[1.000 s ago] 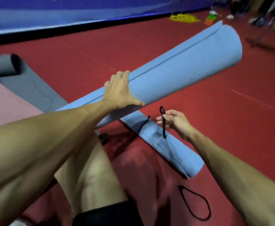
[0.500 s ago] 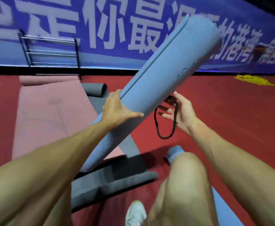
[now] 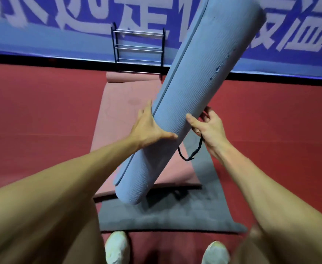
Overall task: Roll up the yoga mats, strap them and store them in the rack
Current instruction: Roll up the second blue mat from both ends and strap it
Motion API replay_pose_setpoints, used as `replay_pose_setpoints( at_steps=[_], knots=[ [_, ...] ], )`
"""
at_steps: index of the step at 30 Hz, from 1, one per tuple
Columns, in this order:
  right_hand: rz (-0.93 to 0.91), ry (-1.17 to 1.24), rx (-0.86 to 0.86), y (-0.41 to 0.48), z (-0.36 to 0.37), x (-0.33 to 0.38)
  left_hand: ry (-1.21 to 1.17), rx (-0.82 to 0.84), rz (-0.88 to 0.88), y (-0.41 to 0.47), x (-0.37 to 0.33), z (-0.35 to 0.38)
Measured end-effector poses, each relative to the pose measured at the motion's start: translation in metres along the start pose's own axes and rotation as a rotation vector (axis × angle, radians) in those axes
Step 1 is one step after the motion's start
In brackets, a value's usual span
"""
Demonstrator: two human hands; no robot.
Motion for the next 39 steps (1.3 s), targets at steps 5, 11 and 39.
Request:
replay_pose_setpoints(
  at_steps=[5,11,39],
  knots=[
    [-0.1,-0.136,0.044,0.013,0.023,0.013,-0.08,0.027,-0.02,-0.002,0.022,-0.009],
    [-0.011,-0.277,0.108,0.008,0.01,0.002,-0.186,0.251,-0.086,0.002,0.031,0.023],
    [0.516,-0.272,-0.036,-0.018,-0.034,-0.066,-0.281,-0.011,0.165,-0.008,-0.056,-0.004]
  ],
)
Point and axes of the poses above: each hand's wrist, its own y-axis towards the middle knuckle, its own z-axis out of the palm, x = y × z, the point moved 8 cm from there along y, towards the middle knuckle, and after that the axes turned 15 degrees about x, right-handed, at the moved point
